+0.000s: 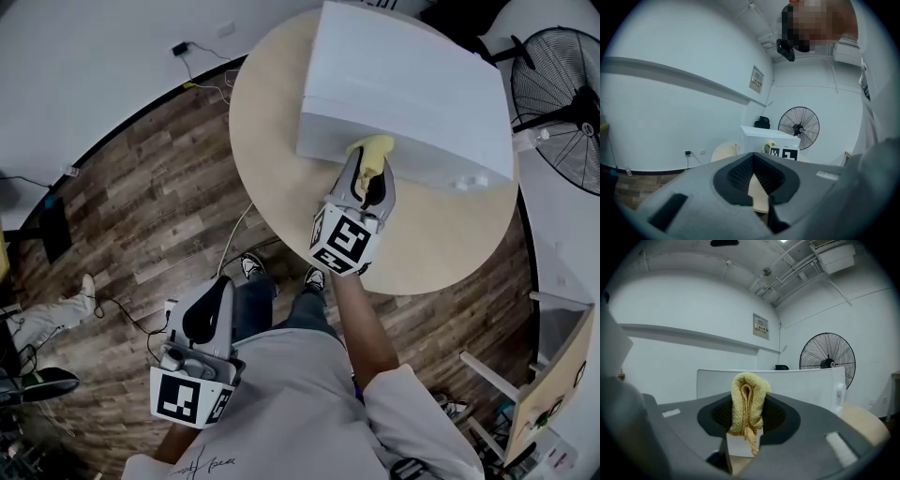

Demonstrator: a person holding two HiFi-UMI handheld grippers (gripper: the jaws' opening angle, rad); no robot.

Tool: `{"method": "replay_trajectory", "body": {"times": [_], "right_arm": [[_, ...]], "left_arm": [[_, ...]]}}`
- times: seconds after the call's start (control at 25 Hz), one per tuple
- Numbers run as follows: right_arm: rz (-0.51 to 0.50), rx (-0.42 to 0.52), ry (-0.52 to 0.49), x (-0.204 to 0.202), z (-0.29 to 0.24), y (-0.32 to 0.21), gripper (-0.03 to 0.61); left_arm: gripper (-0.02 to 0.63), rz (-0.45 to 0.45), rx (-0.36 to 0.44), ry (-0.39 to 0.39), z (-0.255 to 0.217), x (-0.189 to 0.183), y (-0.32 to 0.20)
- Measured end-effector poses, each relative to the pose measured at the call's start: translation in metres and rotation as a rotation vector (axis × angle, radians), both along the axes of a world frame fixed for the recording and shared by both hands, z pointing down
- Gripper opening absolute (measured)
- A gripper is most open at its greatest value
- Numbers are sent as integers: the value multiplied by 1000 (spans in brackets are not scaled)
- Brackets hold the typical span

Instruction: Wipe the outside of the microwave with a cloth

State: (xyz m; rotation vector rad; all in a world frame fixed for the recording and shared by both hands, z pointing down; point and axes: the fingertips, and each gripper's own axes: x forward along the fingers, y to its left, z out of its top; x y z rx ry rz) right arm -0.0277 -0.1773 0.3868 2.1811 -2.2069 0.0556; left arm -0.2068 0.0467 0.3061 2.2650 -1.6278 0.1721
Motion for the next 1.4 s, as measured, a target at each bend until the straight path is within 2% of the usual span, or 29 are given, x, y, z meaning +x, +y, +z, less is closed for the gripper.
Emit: {"method": "replay_trajectory", "body": {"times": [0.6,0.92,1.12,1.4], "right_arm": [[-132,32,-3,-88,0,0,135],[-299,40,-4,-120,-11,16,135],[-309,58,-7,-93,-21,32,135],[-171,10,34,19,-6,40,135]], "left_arm": [[-8,-4,-11,-2,5,-27,-13],[-8,-4,3,-2,-1,-23,-10],[-8,13,23,3,-8,-3,-8],[-8,75,39,5,-12,51,-6]]}}
